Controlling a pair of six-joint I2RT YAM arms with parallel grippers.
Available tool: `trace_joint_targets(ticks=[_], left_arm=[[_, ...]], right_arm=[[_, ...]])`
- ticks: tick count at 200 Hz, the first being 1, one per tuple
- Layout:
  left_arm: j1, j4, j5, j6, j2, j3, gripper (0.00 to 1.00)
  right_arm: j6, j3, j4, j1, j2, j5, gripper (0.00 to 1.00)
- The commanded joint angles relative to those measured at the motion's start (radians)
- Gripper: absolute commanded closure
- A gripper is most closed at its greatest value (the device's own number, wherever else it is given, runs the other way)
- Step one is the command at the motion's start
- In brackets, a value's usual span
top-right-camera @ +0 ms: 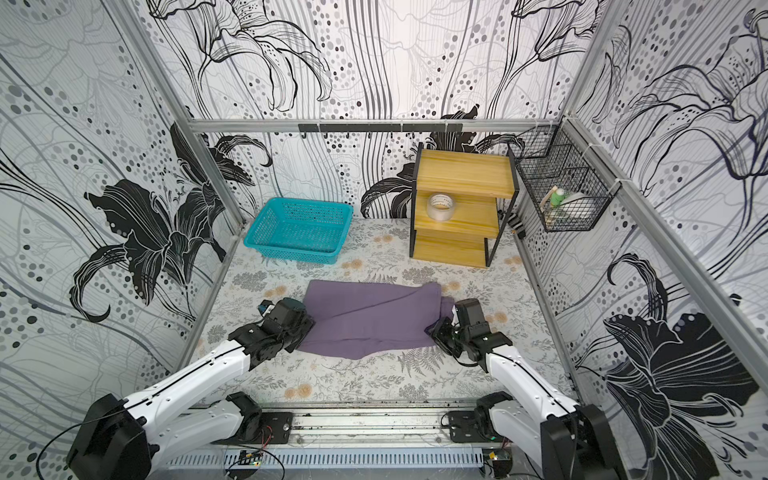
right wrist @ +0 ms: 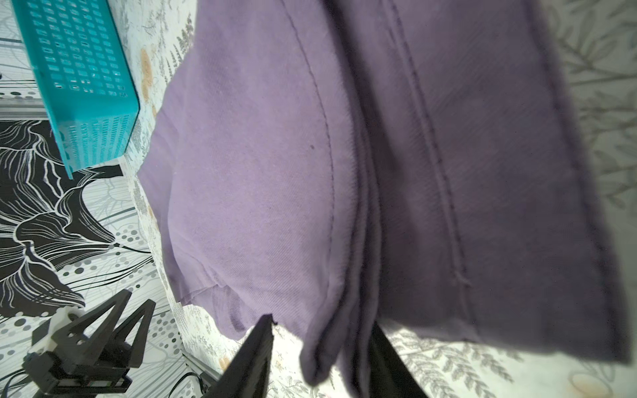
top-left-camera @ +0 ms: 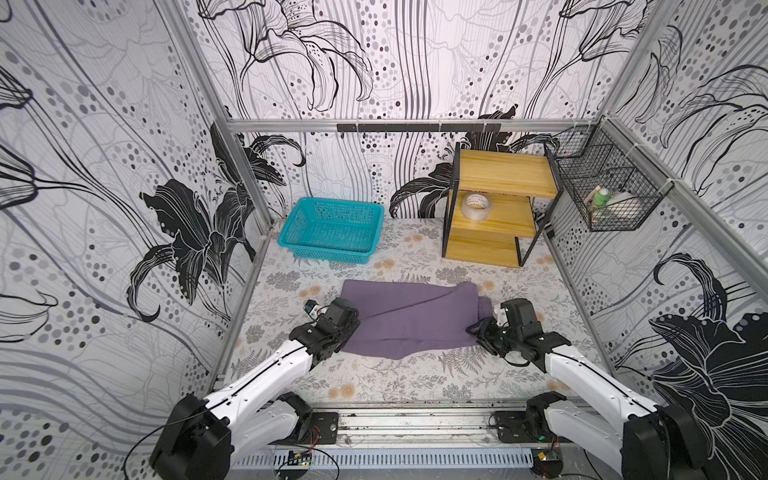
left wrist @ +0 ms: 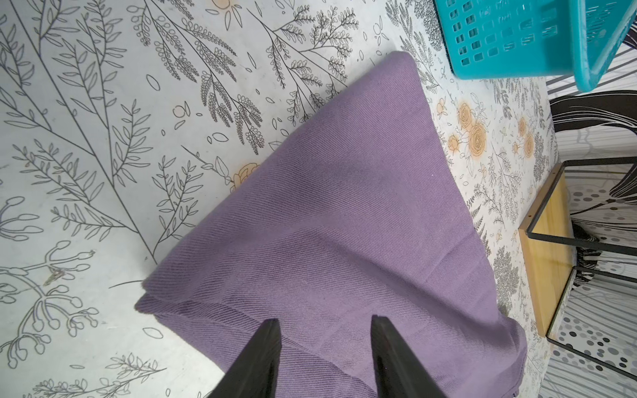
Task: Roll up the long pants
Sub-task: Fold the long pant at the center of the board.
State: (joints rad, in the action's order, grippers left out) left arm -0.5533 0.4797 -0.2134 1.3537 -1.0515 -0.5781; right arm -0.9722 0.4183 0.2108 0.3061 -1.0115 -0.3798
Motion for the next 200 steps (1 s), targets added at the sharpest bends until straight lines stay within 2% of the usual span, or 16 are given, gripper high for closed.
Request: trace_joint_targets(ticks=[1,78,129,200], left_arm=[[0.006,0.006,-0.023,0.004,0.006,-0.006,0.52],[0.006,0.002,-0.014,-0.017,-0.004,-0.025,0.52],[0.007,-0.027,0.017,-0.036,-0.06,-0.041,0.51],[0.009,-0.017,0.017,-0.042,-0.069,-0.063,0.5]], right_arm=[[-0.008,-0.024,-0.015,-0.002,-0.002,-0.005,0.62],[0.023,0.029,0.016,-0.002,-0.014,0.067,1.0],[0.112,0.165,0.164,-0.003,0.03,0.126,1.0],[0.213,0.354,0.386,-0.002,0.082,0.194,1.0]])
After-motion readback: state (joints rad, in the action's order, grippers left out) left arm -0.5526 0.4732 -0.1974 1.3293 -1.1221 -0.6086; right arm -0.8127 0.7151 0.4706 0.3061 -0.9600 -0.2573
